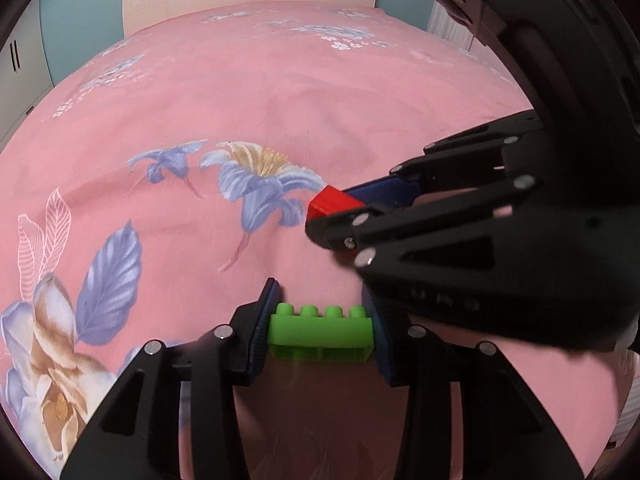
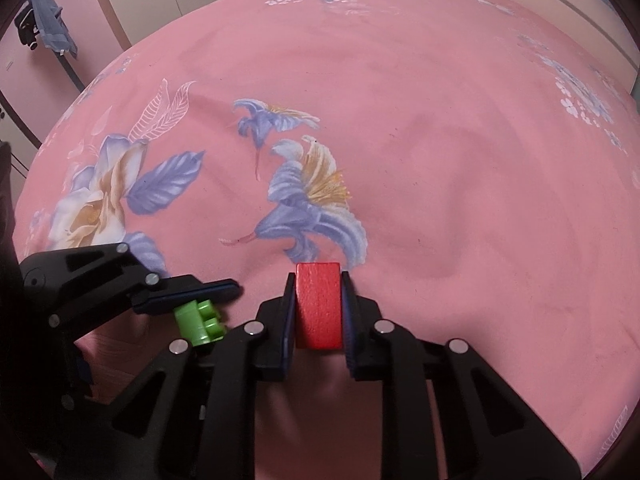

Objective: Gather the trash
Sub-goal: 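Grasp the green lego brick with left tool while right tool grasps the red brick, then carry the green brick with left tool while right tool carries red brick to bowl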

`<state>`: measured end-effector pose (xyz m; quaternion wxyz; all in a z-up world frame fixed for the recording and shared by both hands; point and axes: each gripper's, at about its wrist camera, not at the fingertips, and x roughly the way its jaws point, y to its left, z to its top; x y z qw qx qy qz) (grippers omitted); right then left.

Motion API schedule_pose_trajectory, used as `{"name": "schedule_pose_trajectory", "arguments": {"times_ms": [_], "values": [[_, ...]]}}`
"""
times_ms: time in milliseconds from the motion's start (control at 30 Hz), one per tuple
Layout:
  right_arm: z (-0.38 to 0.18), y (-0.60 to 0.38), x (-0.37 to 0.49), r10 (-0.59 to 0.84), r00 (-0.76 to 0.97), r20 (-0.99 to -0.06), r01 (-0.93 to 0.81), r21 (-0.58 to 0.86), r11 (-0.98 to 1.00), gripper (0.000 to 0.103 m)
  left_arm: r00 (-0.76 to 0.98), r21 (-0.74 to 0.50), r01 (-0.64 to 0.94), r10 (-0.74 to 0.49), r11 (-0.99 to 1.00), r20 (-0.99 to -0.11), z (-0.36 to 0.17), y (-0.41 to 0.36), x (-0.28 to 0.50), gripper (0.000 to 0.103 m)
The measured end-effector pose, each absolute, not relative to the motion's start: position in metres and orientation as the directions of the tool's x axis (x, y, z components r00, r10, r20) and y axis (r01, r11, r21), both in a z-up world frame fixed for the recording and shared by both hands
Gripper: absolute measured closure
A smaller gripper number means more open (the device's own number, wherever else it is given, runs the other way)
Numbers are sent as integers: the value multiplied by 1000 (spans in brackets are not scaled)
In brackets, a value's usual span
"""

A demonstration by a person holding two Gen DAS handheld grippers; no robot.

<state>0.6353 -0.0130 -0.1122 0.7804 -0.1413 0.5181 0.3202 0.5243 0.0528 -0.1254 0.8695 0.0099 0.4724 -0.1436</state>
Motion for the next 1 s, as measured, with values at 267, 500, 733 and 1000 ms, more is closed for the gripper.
{"name": "schedule_pose_trajectory", "arguments": {"times_ms": [267, 500, 733, 1000], "values": [[-106, -15, 622, 348, 299, -889, -617, 98, 781, 82, 543, -124, 233, -234, 965, -807, -116, 61, 506, 58], [-74, -27, 604, 342, 347, -873, -600, 74, 796, 82, 573, -91, 218, -202, 972, -794, -88, 64, 488, 58], [-18, -59, 569, 314, 424, -850, -563, 24, 826, 82, 618, -41, 195, -155, 980, -771, -34, 59, 458, 58], [58, -101, 500, 286, 516, -808, -499, -12, 867, 82, 683, 34, 164, -89, 986, -725, 45, 42, 403, 58]]}}
